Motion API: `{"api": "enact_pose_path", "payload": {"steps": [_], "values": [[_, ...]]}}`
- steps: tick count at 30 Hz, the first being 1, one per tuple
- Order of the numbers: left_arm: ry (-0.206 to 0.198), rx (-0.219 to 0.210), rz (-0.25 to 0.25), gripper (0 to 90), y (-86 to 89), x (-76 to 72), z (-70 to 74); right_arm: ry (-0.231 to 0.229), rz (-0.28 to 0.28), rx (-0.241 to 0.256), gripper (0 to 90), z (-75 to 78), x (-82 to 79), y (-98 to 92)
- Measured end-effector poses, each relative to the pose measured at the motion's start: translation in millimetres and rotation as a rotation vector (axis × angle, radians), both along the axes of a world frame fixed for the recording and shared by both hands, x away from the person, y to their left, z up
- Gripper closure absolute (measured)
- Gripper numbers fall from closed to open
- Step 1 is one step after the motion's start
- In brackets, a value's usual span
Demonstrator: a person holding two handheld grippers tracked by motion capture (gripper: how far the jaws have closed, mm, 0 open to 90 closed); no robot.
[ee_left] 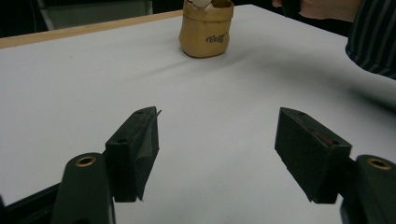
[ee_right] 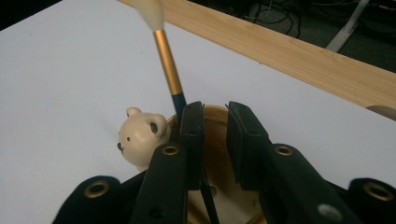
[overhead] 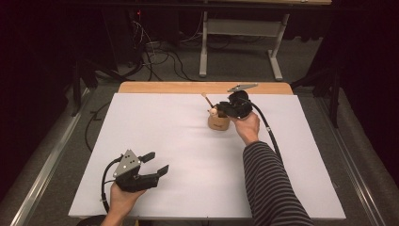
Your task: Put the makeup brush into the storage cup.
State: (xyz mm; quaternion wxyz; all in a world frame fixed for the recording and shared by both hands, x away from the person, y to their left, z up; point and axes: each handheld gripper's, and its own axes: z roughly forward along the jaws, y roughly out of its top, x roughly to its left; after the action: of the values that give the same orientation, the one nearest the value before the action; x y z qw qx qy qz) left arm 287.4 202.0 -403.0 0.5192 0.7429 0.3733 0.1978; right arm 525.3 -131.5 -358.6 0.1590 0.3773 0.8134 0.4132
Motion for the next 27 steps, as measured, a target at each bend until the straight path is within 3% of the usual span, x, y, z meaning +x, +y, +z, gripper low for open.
{"api": "enact_pose_path", "payload": {"steps": [15,27], "values": [[0.004,0.0,0.005,31.1,0.5,1.0,-0.4,-0.023,-0.01,-0.01,67.4,12.0,-13.4,-14.9],[0.006,-0.002,0.012,31.0,1.4,1.1,-0.4,-0.053,-0.015,-0.005,65.3,20.2,-23.2,-21.6]]}}
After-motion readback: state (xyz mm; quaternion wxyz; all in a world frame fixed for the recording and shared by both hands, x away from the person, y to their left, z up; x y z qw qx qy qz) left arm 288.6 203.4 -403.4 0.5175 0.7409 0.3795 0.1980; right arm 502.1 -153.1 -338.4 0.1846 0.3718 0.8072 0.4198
